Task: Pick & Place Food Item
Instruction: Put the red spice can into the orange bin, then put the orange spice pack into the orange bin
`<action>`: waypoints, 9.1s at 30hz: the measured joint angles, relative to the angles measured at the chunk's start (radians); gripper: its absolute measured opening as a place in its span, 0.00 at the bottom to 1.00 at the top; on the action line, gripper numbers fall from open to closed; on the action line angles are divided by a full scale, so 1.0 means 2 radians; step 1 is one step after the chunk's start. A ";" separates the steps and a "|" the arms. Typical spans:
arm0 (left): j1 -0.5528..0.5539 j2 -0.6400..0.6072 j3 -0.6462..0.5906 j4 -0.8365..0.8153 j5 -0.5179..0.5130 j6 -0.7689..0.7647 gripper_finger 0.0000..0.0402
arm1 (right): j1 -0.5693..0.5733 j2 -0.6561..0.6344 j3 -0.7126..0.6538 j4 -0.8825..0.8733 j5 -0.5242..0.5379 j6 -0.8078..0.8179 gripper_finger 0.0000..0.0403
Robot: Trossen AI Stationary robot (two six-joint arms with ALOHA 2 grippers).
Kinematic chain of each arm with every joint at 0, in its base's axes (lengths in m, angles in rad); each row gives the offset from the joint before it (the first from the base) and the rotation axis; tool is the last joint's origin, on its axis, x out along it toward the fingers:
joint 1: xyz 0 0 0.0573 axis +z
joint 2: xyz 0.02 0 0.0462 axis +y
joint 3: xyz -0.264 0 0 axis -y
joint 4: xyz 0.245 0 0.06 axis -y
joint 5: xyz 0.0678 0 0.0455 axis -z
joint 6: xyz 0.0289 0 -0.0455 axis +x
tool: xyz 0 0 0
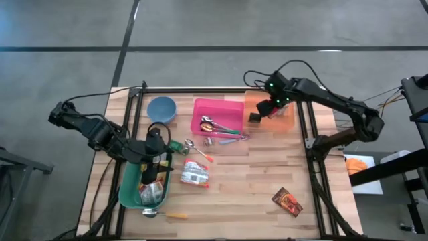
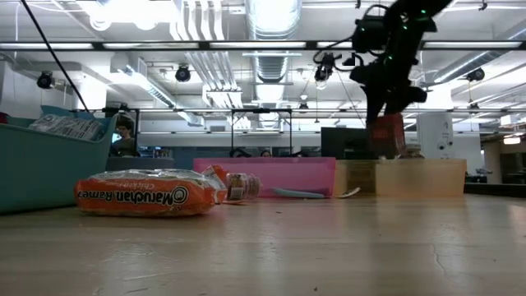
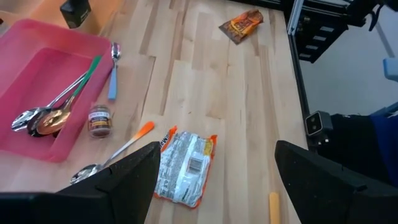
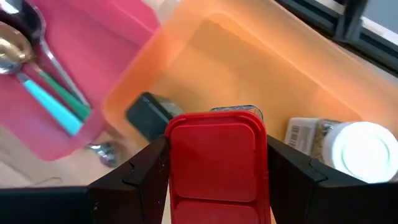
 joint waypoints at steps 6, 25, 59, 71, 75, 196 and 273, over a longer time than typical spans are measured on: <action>0.000 0.000 -0.001 0.000 0.000 0.000 0.79 | -0.014 -0.041 -0.088 0.100 -0.047 -0.021 0.49; 0.000 0.000 -0.001 0.001 -0.006 0.000 0.79 | -0.024 0.017 -0.117 0.108 -0.155 -0.143 0.49; 0.000 0.000 -0.001 0.001 -0.007 0.001 0.79 | -0.001 0.032 -0.117 0.086 -0.178 -0.257 0.49; 0.000 0.000 -0.001 0.001 -0.007 0.002 0.79 | 0.002 0.032 -0.117 0.083 -0.178 -0.197 0.90; 0.000 0.000 0.001 -0.001 -0.007 0.023 0.79 | 0.002 0.030 -0.116 0.081 -0.178 -0.184 0.91; 0.092 -0.013 -0.001 -0.002 -0.027 0.052 0.79 | 0.715 0.015 -0.256 0.193 -0.078 0.783 0.91; 0.136 -0.006 -0.246 0.360 0.043 -0.069 0.79 | 0.572 0.308 0.278 0.039 0.400 0.096 0.05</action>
